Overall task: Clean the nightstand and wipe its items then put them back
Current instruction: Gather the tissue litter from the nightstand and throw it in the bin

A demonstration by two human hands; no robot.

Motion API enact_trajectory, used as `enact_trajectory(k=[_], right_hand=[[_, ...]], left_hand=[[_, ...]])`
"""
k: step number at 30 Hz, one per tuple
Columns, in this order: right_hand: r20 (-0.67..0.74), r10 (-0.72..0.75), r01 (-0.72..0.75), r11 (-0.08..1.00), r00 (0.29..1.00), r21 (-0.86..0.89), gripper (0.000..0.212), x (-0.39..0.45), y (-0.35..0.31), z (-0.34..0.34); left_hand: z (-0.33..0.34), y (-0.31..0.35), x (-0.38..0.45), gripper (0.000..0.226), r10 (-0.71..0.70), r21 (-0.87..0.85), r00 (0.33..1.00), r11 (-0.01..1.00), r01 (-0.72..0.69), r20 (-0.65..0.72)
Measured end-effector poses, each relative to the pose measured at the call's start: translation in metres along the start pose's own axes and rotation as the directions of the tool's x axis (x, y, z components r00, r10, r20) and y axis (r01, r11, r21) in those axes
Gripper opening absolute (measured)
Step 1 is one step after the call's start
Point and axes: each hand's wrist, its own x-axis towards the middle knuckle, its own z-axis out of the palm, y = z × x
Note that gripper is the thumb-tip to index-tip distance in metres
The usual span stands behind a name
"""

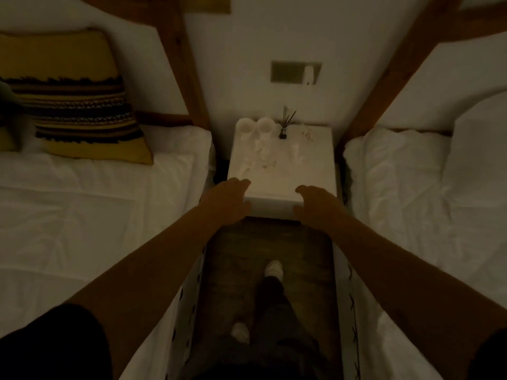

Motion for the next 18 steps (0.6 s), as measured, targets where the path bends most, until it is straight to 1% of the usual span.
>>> enact_trajectory(k=[2, 5, 9, 15, 18], right_hand=[[0.061, 0.013, -0.013, 1.000, 0.998, -0.005, 0.061, 0.056, 0.017, 0.009], [0.074, 0.049, -0.049, 0.999, 0.996, 0.004, 0.059, 0.120, 0.041, 0.020], [0.082, 0.086, -0.088, 0.996, 0.993, 0.020, 0.059, 0.187, 0.069, 0.038], [0.124, 0.140, -0.143, 0.989, 0.982, 0.022, 0.067, 0.268, 0.095, 0.070], [0.100, 0.171, -0.172, 0.985, 0.980, 0.004, 0.068, 0.303, 0.099, 0.087]], left_hand=[[0.012, -0.013, 0.048, 0.063, -0.041, -0.024, 0.998, 0.999, 0.043, 0.042], [0.032, -0.027, 0.108, 0.062, -0.089, -0.044, 0.995, 0.995, 0.090, 0.035], [0.058, -0.042, 0.177, 0.063, -0.093, -0.084, 0.994, 0.992, 0.097, 0.053], [0.093, -0.071, 0.258, 0.061, -0.124, -0.026, 0.987, 0.992, 0.127, 0.097], [0.116, -0.089, 0.285, 0.061, -0.160, 0.051, 0.985, 0.986, 0.157, 0.065]])
